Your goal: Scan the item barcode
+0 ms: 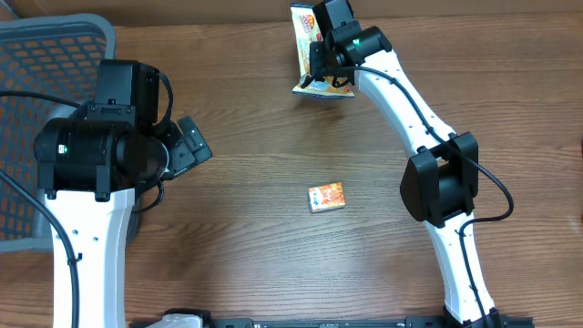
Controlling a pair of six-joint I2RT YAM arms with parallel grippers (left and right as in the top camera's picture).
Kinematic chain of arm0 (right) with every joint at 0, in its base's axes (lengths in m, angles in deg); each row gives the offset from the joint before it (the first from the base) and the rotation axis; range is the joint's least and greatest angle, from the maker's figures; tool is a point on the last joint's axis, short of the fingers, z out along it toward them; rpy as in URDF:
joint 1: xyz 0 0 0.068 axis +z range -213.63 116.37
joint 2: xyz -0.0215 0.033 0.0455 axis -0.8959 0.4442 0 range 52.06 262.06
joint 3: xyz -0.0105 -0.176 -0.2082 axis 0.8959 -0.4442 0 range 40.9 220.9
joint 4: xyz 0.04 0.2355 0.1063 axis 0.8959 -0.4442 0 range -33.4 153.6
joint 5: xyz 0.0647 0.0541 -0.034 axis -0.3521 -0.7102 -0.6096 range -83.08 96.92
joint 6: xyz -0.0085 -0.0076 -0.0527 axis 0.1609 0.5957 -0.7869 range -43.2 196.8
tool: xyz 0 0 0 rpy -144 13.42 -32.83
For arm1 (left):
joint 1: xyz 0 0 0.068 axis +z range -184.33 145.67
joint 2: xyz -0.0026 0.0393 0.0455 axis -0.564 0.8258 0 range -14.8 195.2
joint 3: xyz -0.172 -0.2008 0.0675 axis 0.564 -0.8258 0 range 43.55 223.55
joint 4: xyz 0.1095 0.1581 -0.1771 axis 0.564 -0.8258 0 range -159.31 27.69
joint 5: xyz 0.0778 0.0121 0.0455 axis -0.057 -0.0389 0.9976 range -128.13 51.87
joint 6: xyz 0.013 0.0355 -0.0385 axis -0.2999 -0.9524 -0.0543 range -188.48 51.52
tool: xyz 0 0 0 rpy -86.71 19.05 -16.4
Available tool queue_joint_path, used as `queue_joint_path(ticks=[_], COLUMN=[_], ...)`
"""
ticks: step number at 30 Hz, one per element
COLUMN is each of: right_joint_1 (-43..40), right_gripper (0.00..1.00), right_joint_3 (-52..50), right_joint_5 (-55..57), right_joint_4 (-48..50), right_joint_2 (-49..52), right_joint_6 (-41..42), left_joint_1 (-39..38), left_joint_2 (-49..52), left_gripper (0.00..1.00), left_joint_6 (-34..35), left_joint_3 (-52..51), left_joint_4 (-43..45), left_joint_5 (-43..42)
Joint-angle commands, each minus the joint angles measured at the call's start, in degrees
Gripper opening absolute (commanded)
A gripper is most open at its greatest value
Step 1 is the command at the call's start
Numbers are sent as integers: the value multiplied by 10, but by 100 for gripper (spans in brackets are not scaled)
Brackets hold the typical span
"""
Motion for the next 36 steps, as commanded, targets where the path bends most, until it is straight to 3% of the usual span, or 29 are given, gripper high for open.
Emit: queue_joint_path(ticks=[1, 13, 21, 27, 36], right_joint_1=[-2, -2, -34, -130, -346], right_gripper=[4, 4, 4, 4, 4], right_joint_3=[14, 15, 16, 16, 14], right_joint_5=[22, 18, 19, 19, 19], right_joint_4=[5, 1, -20, -99, -249], right_joint_2=[-2, -13, -82, -159, -178], right_joint_6=[-1, 0, 31, 108, 128], left_joint_1=[3, 3, 3, 3, 3], left_joint_2=[1, 1, 1, 1, 1], left_gripper=[100, 100, 100, 99, 100], left_joint_6=[12, 12, 12, 12, 12], left_joint_3=[-2, -2, -2, -2, -2], left_joint_4=[0, 0, 0, 0, 0], left_joint_5=[7, 7, 7, 7, 7])
